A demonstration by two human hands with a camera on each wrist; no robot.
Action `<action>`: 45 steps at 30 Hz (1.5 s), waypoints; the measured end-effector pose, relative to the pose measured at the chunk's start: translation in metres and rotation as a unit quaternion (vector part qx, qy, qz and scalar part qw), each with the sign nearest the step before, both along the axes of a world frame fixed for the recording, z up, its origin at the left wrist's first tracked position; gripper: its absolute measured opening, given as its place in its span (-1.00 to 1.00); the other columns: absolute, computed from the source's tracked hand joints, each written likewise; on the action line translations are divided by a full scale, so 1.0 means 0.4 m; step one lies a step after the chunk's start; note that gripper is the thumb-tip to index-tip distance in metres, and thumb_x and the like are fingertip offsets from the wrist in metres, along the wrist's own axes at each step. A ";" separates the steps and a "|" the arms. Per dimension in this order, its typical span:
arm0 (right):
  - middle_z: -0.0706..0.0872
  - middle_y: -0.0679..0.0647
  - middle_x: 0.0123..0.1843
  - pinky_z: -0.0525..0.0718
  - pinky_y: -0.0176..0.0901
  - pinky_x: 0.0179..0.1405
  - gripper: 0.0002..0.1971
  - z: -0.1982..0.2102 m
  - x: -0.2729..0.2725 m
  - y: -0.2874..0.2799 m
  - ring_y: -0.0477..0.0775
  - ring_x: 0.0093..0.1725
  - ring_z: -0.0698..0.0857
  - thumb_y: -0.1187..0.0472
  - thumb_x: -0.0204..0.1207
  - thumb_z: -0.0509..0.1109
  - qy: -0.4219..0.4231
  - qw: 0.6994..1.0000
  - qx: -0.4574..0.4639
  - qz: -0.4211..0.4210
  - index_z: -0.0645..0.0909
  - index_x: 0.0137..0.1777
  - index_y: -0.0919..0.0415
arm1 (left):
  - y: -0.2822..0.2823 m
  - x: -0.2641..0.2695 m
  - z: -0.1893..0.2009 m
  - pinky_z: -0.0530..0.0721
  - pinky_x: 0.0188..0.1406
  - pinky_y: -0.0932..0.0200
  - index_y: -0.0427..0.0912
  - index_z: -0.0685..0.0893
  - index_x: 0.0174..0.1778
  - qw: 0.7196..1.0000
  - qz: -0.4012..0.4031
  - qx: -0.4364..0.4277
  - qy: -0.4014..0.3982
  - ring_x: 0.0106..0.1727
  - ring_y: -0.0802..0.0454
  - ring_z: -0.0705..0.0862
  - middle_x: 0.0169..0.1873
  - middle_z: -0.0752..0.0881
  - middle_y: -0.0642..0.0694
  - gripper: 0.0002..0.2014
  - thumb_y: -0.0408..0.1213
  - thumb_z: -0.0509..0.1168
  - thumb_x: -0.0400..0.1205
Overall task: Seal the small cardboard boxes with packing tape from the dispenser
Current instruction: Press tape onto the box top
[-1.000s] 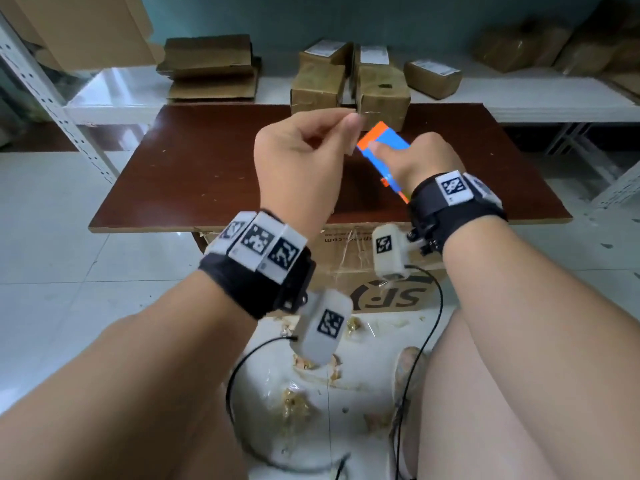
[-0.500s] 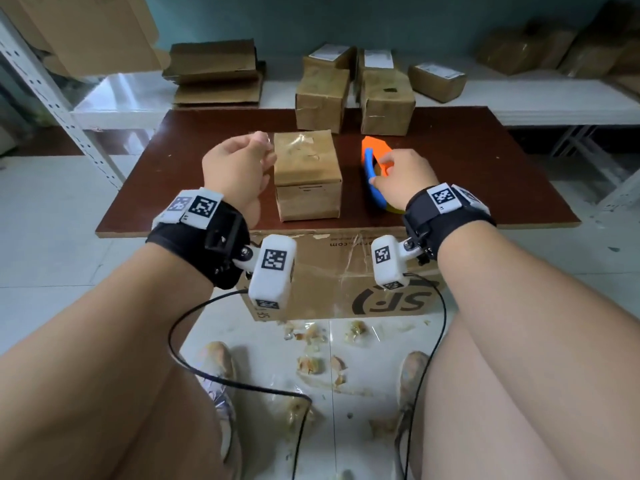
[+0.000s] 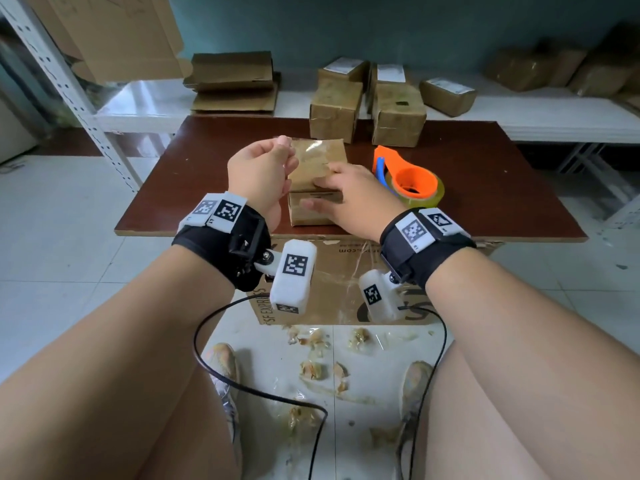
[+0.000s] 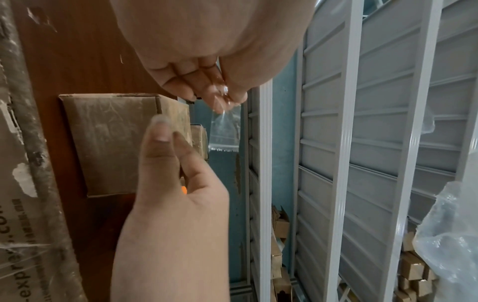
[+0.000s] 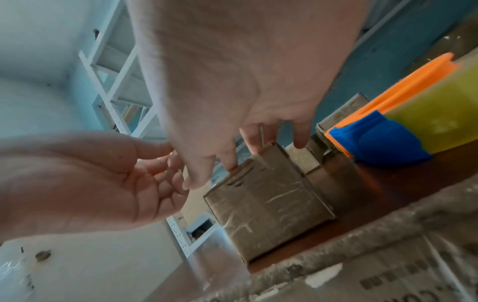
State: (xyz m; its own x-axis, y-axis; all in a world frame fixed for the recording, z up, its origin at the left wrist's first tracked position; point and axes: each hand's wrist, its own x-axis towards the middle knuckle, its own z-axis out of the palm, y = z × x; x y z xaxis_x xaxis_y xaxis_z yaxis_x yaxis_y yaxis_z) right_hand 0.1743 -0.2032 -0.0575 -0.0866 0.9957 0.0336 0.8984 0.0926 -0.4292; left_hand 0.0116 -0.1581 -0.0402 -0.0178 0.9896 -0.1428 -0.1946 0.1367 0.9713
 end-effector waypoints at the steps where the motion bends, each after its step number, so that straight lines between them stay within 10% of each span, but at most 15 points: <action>1: 0.56 0.08 0.64 0.43 0.06 0.60 -0.39 0.002 0.004 -0.005 0.11 0.64 0.45 -0.44 0.60 0.38 -0.002 1.000 0.010 -0.005 0.76 0.42 -0.02 | 0.000 0.000 0.000 0.67 -0.23 0.28 -0.03 0.79 -0.02 1.000 0.000 -0.003 -0.001 -0.19 0.26 0.79 -0.15 0.84 0.08 -0.90 -0.16 0.42 0.80; 4: 0.64 -0.04 0.06 0.68 0.09 -0.02 -0.31 0.010 0.021 -0.011 0.03 0.00 0.67 -0.61 0.38 0.41 0.006 0.996 0.058 -0.061 0.66 -0.07 0.08 | 0.001 -0.001 0.001 0.68 -0.18 0.26 -0.02 0.78 -0.03 1.000 0.004 -0.005 -0.003 -0.14 0.26 0.81 -0.12 0.84 0.08 -0.90 -0.17 0.42 0.80; 6: 0.58 -0.07 0.05 0.65 0.07 -0.13 -0.21 0.014 0.018 -0.022 0.02 -0.05 0.64 -0.73 0.26 0.33 -0.006 0.994 0.064 -0.089 0.57 -0.04 0.05 | 0.003 -0.004 0.003 0.68 -0.16 0.25 -0.02 0.77 -0.05 1.000 0.006 -0.004 0.003 -0.15 0.25 0.81 -0.13 0.83 0.08 -0.88 -0.17 0.42 0.80; 9: 0.51 -0.04 0.23 0.68 0.09 0.01 -0.01 0.002 -0.002 -0.044 0.04 0.13 0.61 -0.83 0.19 0.20 -0.051 0.992 0.053 -0.100 0.58 0.29 0.00 | 0.007 -0.004 0.004 0.67 -0.14 0.26 0.00 0.76 -0.09 1.000 0.009 -0.008 0.014 -0.18 0.28 0.81 -0.14 0.83 0.09 -0.86 -0.15 0.42 0.80; 12: 0.51 0.06 0.29 0.63 0.19 0.22 -0.32 -0.014 -0.017 -0.036 0.21 0.26 0.62 -0.50 0.47 0.40 -0.099 0.988 0.064 -0.100 0.58 0.34 0.02 | 0.009 -0.001 0.003 0.68 -0.16 0.26 -0.01 0.77 -0.07 1.000 0.016 -0.016 0.008 -0.22 0.29 0.80 -0.17 0.83 0.09 -0.87 -0.16 0.42 0.80; 16: 0.44 0.01 0.71 -0.04 0.36 0.81 -0.41 0.005 0.013 -0.019 0.19 0.85 0.11 0.22 0.56 0.37 -0.044 0.997 -0.008 -0.067 0.48 0.62 -0.03 | 0.010 -0.001 0.006 0.67 -0.22 0.26 -0.03 0.81 -0.02 0.999 0.032 -0.032 -0.008 -0.25 0.28 0.80 -0.22 0.84 0.09 -0.91 -0.20 0.42 0.78; 19: 0.31 0.02 0.82 -0.25 0.27 0.82 -0.33 0.022 0.035 -0.019 0.11 0.89 -0.12 0.17 0.59 0.37 0.024 0.998 -0.012 -0.064 0.39 0.72 -0.06 | 0.008 -0.007 0.010 0.63 -0.24 0.22 -0.04 0.80 -0.08 1.000 0.016 -0.019 -0.001 -0.35 0.25 0.73 -0.34 0.80 0.10 -0.87 -0.21 0.42 0.77; 23: 0.66 0.04 0.57 0.40 0.16 0.73 -0.34 0.037 0.032 -0.017 0.04 0.66 0.50 -0.24 0.46 0.44 0.323 0.943 0.040 -0.064 0.65 0.55 0.00 | -0.008 -0.010 0.015 0.63 -0.16 0.20 -0.10 0.80 0.02 0.998 -0.041 0.040 0.026 -0.25 0.23 0.75 -0.17 0.82 0.05 -0.91 -0.22 0.41 0.79; 26: 0.91 0.07 0.02 0.75 0.09 0.37 -0.66 0.047 0.025 -0.024 0.12 0.13 0.84 -0.08 0.58 0.62 0.386 0.913 0.111 -0.073 0.83 0.13 0.19 | -0.021 -0.010 0.019 0.65 -0.10 0.18 -0.06 0.81 0.01 0.991 -0.082 0.085 0.056 -0.14 0.19 0.78 -0.07 0.86 -0.01 -0.90 -0.19 0.42 0.79; 34: 0.82 -0.04 -0.28 0.72 -0.16 -0.14 -0.78 0.057 0.046 -0.021 -0.17 -0.31 0.68 0.05 0.62 0.61 0.319 0.922 0.200 -0.087 0.78 -0.07 0.21 | -0.030 0.006 0.011 0.81 0.00 0.17 -0.22 0.91 0.12 0.978 -0.056 0.187 0.069 -0.08 0.04 0.89 -0.11 0.93 -0.17 -0.85 -0.26 0.56 0.70; 40: 0.75 -0.12 -0.22 0.63 -0.35 -0.19 -0.84 0.067 0.032 -0.041 -0.25 -0.25 0.64 0.05 0.67 0.53 0.271 0.932 0.229 -0.078 0.74 -0.03 0.14 | -0.017 0.014 0.000 0.77 -0.04 0.18 -0.06 0.93 0.07 0.975 -0.050 0.196 0.088 -0.11 0.14 0.83 -0.15 0.92 -0.03 -0.90 -0.17 0.57 0.69; 45: 0.79 -0.09 -0.22 0.77 -0.10 -0.08 -0.82 0.056 0.040 -0.028 -0.13 -0.20 0.74 0.02 0.64 0.56 0.271 0.927 0.236 -0.108 0.76 -0.05 0.12 | -0.018 0.028 -0.013 0.73 -0.06 0.13 -0.07 0.92 0.17 0.975 -0.026 0.203 0.091 -0.22 0.15 0.72 -0.31 0.85 0.09 -0.75 -0.15 0.66 0.60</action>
State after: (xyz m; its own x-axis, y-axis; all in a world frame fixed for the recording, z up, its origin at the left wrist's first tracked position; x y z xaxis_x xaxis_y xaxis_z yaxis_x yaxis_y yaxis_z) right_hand 0.1902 -0.2145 -0.0353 0.2692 0.8513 0.4503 0.5819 0.2287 -0.7804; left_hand 0.0230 -0.1653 -0.0453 0.0446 0.9640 0.2623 -0.0165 -0.2618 0.9650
